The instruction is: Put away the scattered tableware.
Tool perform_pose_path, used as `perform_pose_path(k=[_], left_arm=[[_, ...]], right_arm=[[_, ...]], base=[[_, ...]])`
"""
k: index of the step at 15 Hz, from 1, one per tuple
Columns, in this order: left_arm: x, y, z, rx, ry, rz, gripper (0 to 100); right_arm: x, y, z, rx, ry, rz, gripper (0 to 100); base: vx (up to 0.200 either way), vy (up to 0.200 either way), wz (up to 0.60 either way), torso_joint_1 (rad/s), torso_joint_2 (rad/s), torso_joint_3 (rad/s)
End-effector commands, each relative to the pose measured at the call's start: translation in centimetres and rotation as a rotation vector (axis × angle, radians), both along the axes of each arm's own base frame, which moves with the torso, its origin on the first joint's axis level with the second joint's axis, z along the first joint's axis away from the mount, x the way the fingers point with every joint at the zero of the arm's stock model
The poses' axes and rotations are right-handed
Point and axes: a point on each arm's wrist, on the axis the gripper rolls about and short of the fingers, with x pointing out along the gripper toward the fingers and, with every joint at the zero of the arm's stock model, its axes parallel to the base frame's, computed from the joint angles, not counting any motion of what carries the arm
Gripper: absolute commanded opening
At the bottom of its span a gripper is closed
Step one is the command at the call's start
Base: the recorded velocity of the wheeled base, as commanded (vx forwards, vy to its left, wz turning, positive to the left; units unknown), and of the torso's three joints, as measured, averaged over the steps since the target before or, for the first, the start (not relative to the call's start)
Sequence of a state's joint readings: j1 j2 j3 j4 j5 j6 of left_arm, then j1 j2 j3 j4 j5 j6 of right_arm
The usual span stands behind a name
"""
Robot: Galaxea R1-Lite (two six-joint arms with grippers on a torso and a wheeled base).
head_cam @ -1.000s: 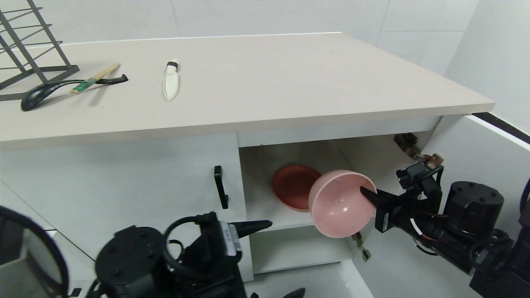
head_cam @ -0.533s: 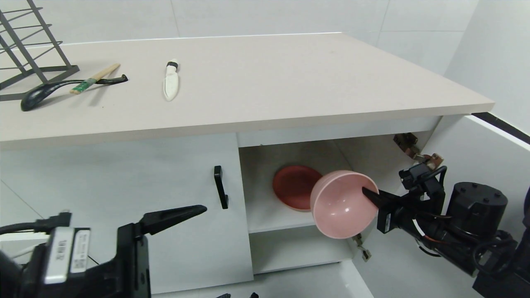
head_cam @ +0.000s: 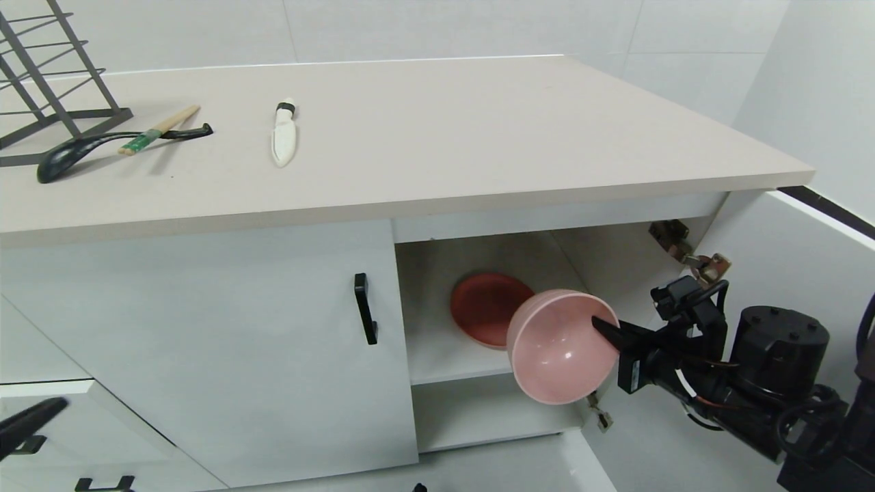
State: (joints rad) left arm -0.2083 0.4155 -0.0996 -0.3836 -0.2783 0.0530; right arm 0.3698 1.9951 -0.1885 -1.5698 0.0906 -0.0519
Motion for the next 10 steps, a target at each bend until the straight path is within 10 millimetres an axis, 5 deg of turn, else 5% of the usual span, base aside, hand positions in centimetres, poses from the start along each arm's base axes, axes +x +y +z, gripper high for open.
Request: perform_pose_path(k=[1, 6, 10], left_arm=[[-4.3, 0.6, -0.2, -0.112, -0.177, 0.317, 100], [-3.4, 0.7, -5.6, -0.032, -0.004, 0.42, 100], [-3.7, 0.8, -6.3, -0.039, 0.069, 0.394, 100]], right_arm=[[0.0, 0.1, -0.2, -0.002, 0.005, 0.001, 0], [0.1, 0.0, -0.1, -0.002, 0.004, -0.002, 0], [0.0, 0.1, -0.2, -0.003, 0.006, 0.004, 0]], base=[[0.0, 0.0, 0.0, 0.0, 0.0, 0.0], [0.0, 0.0, 0.0, 0.0, 0.0, 0.0], [0.0, 0.0, 0.0, 0.0, 0.0, 0.0]])
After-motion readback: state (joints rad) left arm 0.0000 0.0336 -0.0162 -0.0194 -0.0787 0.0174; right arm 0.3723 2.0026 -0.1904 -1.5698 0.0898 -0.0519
